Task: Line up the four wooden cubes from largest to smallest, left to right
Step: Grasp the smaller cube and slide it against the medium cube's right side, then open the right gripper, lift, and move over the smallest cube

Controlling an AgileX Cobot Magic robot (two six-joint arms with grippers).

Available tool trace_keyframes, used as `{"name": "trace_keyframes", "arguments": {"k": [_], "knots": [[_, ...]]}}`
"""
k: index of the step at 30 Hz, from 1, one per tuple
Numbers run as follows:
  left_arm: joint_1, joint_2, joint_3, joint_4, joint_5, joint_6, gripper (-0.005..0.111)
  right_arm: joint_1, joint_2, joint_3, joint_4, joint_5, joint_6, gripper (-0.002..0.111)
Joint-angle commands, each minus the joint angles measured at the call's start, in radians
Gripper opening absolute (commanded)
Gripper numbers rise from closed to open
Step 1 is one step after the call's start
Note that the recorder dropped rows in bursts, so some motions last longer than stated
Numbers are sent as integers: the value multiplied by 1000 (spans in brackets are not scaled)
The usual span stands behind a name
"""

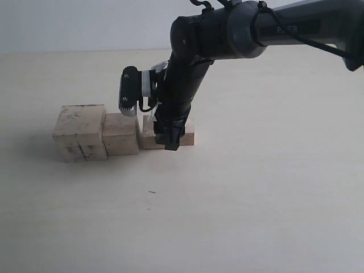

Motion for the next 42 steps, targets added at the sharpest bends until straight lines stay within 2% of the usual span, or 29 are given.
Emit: {"name": "trace_keyframes", "arguments": {"k": [1,25,27,31,38,42], "knots": [[-7,-4,3,2,-7,-1,0,-4,0,1,37,-8,-53,0],[-7,-4,3,2,-7,-1,0,-4,49,1,101,-46,-118,0],[-7,-4,3,2,-7,-1,0,-4,49,1,101,-46,-118,3],[-7,-4,3,2,-7,-1,0,-4,49,1,101,-44,-118,19],[-7,-4,3,2,-7,-1,0,-4,49,1,101,-44,-98,63],[-7,-4,3,2,-7,-1,0,-4,49,1,101,-52,-86,79]]}}
